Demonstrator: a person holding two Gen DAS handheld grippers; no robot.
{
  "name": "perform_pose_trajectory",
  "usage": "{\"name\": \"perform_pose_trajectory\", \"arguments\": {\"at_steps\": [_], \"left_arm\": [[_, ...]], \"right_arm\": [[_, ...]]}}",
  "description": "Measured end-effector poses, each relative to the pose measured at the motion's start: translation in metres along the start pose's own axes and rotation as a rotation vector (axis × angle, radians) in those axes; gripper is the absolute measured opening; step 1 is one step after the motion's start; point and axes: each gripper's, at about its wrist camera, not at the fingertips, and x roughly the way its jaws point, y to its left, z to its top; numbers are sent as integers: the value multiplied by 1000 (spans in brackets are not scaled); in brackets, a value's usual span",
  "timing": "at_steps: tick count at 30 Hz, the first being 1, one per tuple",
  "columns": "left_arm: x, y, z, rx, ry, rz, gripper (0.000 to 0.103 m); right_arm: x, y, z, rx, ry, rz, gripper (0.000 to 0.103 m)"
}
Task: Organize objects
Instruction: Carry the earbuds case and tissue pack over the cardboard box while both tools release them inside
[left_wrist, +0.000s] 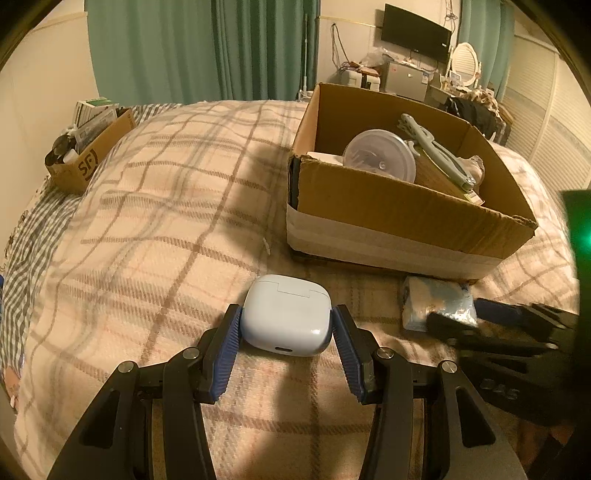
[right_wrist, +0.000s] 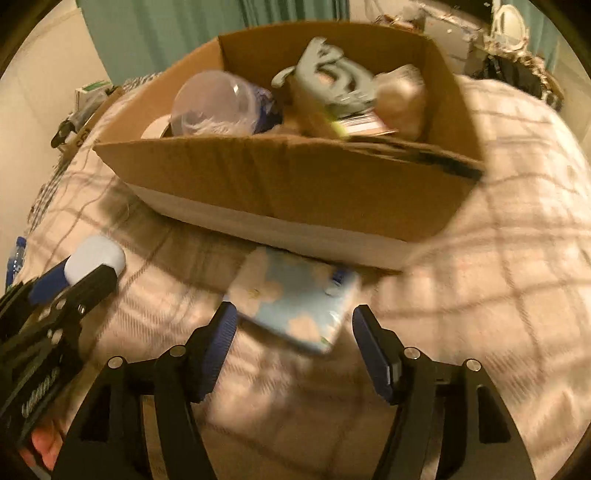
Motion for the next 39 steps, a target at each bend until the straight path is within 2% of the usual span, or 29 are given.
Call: {"name": "perform_pose_trajectory", "arguments": {"at_steps": [1,5,8,10,12,15,22,25,27,32,35,39], "left_arm": [[0,0,0,-1,2,0,50],[2,0,0,-3,7,0,50],[2,-1,-1,0,8,1,50],[2,0,-1,-2,8,-1,50],[2,0,-1,-3,8,-3,50],[0,0,-1,-3,5,-8,50],[-9,0,-1,-2,-11,-33,50],[-22,1,1,-6,-29,-56,50],[-35,-2,5,5,-44,-71,50],[-77,-11,33,17,-123,-162,50],[-103,-28,61,84,-195,-177,50],[-120,-43,104,119,-266,-198,50]], "right_arm": [[8,3,3,-8,22,9,76],[25,10,6,-29,49,0,77],[26,8,5,-24,45,6,75],[21,7,3,-24,29,-3,61],[14,7,0,-31,13,-7,56],[-2,11,-8,-62,-22,-11,38],[-59,14,-31,-106,-157,-16,38],[-85,13,-35,-92,-207,-4,38],[-95,19,-24,-77,-241,3,38],[-150,10,-11,-57,-359,-9,38],[-179,1,6,-65,-419,-31,38],[-214,-4,47,-79,-499,-81,38]]}}
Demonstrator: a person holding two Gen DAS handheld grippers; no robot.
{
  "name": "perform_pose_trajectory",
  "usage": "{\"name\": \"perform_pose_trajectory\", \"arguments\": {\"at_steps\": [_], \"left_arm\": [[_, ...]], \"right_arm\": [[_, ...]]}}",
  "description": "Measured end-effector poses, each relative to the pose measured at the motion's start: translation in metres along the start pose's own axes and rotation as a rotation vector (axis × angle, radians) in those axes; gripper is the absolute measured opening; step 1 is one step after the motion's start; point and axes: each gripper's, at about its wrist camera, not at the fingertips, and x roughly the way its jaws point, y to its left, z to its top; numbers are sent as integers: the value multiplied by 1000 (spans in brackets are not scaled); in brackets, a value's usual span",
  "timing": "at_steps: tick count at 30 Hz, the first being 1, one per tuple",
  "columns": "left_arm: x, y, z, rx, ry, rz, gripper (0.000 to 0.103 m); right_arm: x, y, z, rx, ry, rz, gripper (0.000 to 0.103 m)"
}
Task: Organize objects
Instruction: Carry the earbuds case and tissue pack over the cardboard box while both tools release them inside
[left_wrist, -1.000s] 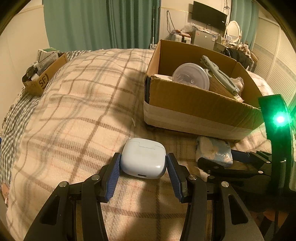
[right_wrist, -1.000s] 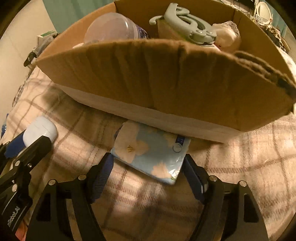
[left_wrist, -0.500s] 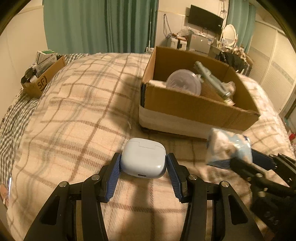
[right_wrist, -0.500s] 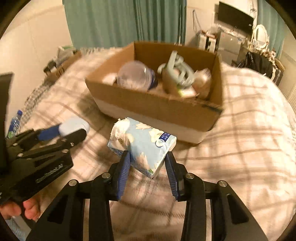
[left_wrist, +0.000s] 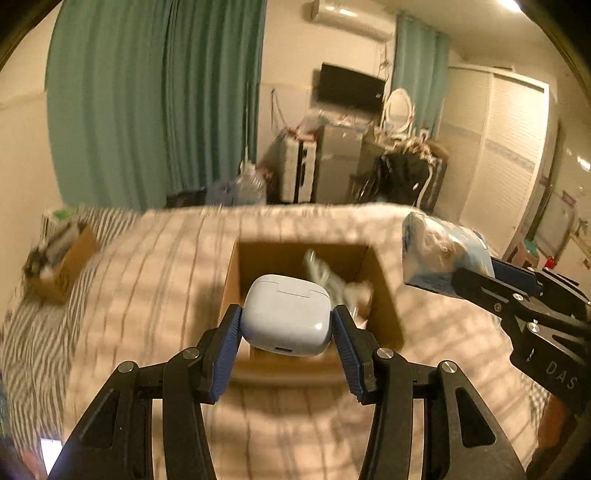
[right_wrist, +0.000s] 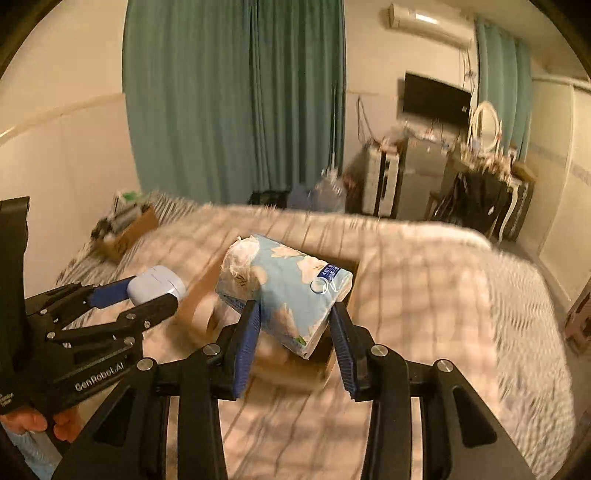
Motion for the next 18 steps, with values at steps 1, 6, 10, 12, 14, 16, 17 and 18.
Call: {"name": "perform_pose_trajectory", "arguments": {"at_steps": [1,6,10,12,14,16,17,18], "left_arm": [[3,-3,10,12,-12,11,51],[39,-18,63,77,-18,52,50],[75,-19,79,99,-25,67,50],[98,-13,71,93,2,53,50],[117,-5,56,71,48,41,50],[139,6,40,25,118,16,51],[150,12,33,12,157,0,50],[157,17,27,6,178,-9,50]], "right_arm": [[0,-2,10,2,-14,-6,38],[20,-13,64,-21,-30,-53,38],[68,-29,90,22,43,-81,38],[94,-32,86,29,95,-90,38],[125,-33,69,41,159,-78,38],[148,-34,51,56,207,-51,38],[156,-38,42,71,222,-39,39],[164,-40,35,86,236,-25,39]]}}
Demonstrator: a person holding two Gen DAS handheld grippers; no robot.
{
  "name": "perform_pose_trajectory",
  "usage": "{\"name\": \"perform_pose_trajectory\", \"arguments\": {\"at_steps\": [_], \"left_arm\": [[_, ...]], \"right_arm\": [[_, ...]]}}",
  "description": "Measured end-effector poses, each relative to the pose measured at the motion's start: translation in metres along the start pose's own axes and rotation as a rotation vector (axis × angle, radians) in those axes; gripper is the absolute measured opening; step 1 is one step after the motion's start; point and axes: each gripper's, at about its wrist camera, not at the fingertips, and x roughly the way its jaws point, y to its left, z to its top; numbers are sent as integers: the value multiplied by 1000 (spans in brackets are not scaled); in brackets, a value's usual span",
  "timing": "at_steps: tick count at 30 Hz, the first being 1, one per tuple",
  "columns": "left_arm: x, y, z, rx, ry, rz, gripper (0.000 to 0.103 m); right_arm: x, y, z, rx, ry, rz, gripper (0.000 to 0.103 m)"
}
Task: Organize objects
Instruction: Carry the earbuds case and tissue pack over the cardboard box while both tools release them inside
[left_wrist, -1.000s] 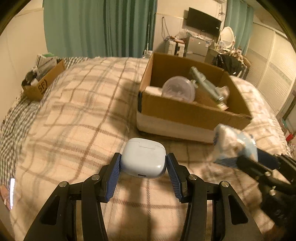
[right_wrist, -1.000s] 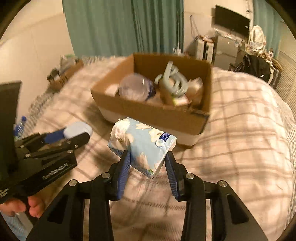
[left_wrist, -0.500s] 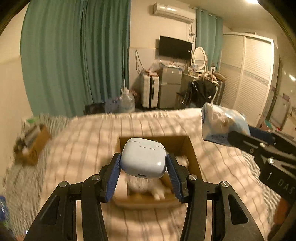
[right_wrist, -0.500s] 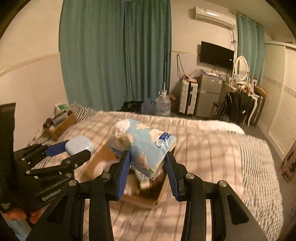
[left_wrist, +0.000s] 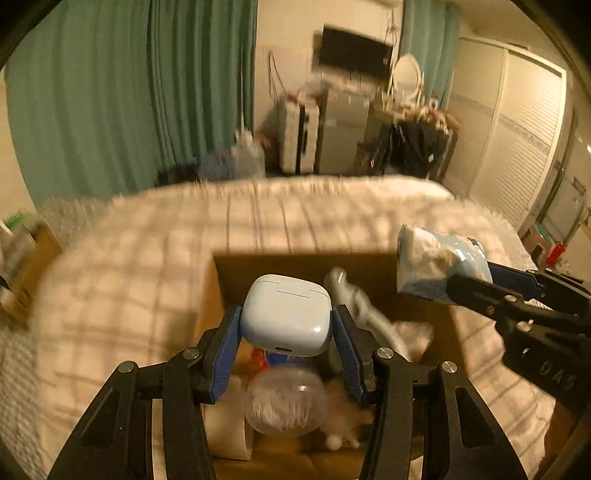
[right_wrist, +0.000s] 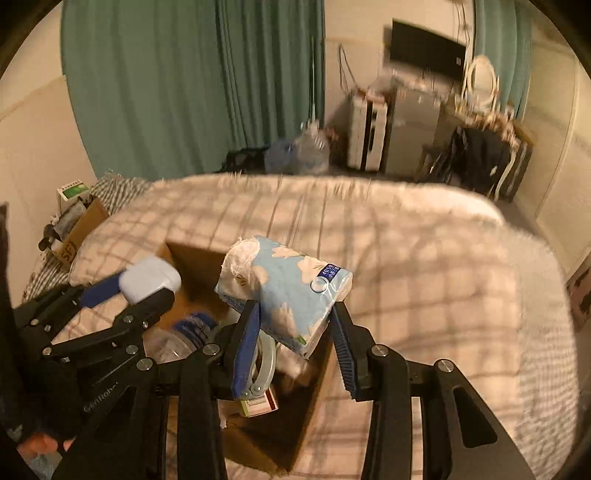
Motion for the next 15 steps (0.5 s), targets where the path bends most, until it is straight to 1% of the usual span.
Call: {"name": "perform_pose_trajectory", "arguments": {"at_steps": [1,3,5,6,7,8,9,10,11,13,14,15], "left_arm": [[6,3,-3,-1,12,-5,51],[13,7,-4,7,26,-29,51],[12,7,-3,19,17,-55,52],[10,8,-1,29,12,-60,53],[6,7,2,40,0,-61,58],[2,5,5,45,-14,-62,71],[-7,2,8,46,-34,-59,79],[-14,1,10,42,-54,-55,91],[-25,1,13,34,-82,-47,94],[-45,3,21,21,-127,-40,94],[-61,2,25,21,-149,-32,96],[-70,2,27,22,-165,-22,98]], "right_arm": [[9,-3,-3,16,11,20,40],[18,-9,-6,46,3,55,43],[20,-11,-6,63,-20,91,45],[18,-10,-5,60,-35,113,53],[14,-8,-5,50,-48,120,61],[10,-7,-4,41,-58,112,65],[1,-3,-3,28,-71,94,71],[-8,-1,-3,14,-87,65,74],[-15,1,-2,10,-94,49,75],[-37,1,2,8,-120,17,76],[-49,1,4,8,-141,6,77],[-65,1,6,8,-168,-8,82]]}}
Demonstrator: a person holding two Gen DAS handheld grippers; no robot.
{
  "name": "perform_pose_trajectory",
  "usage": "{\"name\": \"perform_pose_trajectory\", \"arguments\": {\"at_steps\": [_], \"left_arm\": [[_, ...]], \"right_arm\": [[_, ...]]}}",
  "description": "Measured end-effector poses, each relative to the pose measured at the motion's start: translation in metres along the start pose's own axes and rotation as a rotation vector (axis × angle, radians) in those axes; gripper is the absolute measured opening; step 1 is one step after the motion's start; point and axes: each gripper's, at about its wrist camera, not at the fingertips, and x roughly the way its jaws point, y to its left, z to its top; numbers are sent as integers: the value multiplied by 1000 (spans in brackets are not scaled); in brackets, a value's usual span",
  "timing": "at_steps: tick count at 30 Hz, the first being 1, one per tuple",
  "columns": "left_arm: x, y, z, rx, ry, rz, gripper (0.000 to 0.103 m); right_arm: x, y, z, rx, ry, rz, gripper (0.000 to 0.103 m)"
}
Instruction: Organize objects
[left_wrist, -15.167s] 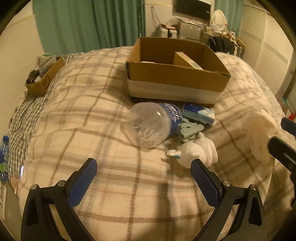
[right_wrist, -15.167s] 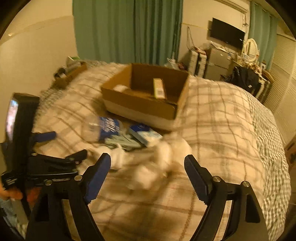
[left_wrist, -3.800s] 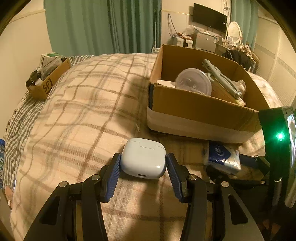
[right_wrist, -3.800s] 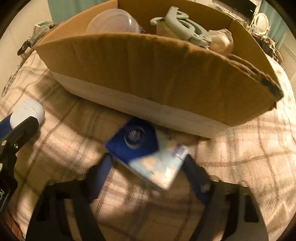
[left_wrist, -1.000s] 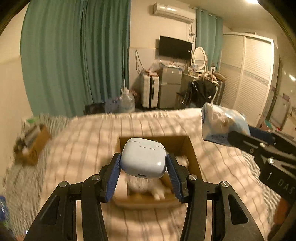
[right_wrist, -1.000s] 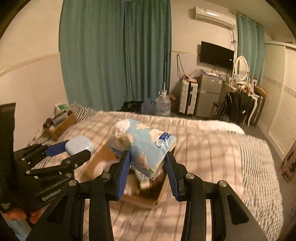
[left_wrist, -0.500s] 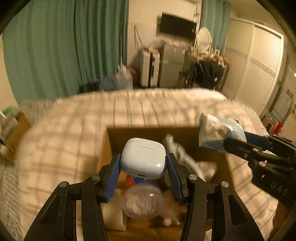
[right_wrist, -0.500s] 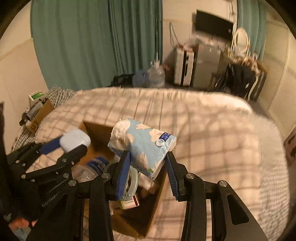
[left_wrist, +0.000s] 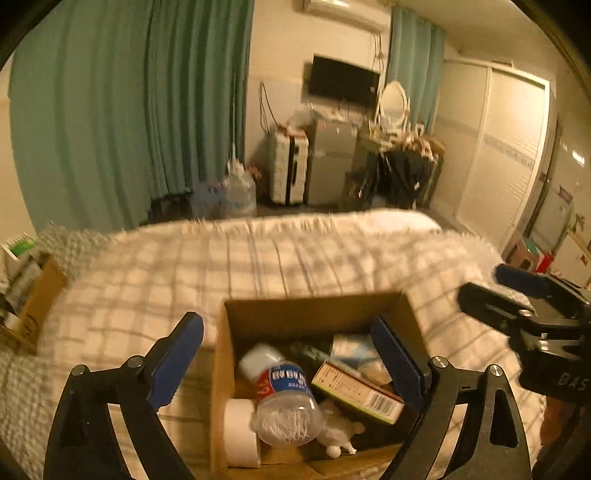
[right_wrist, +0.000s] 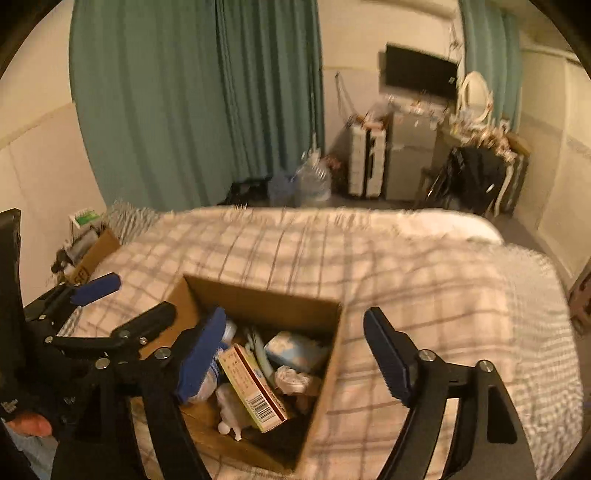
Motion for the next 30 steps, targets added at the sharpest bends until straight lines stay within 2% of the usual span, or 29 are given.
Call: {"name": "perform_pose_trajectory", "arguments": {"at_steps": [1,5,8,11,14,16,19,22,25,28,30], "left_arm": [[-18,-2,6,6,-37,24,102],[-77,-7,19,24,-144,43,103],[-120,-12,18,40,-230,47,103],[-148,-18,11,48,-277,90,103],[-167,-31,-4,69,-297,160,103],[-180,-42,-19,95,-340,158,103],[-186,-51,-44,83,-359,130,103],[-180,-53,-66,64,-340,107,103],[-171,-49,-85,67,-339,164,103],[-160,-35,-103,37,-336,223,103],[-150,-24,-112,5,-318,229,103]], "right_arm": [[-19,1,4,-6,-39,-20,88],[-96,4,16,-41,-195,-93,101],[-148,6,15,-47,-272,-136,103],[-189,12,7,-38,-352,-198,103],[-212,26,-12,-130,-399,-252,102],[-222,36,-32,-171,-441,-330,102],[-220,39,-55,-170,-448,-360,102],[-203,35,-78,-148,-397,-292,102],[-170,19,-104,-69,-332,-215,102],[-135,8,-120,-18,-268,-200,103],[-127,5,-123,-14,-266,-200,103]]}}
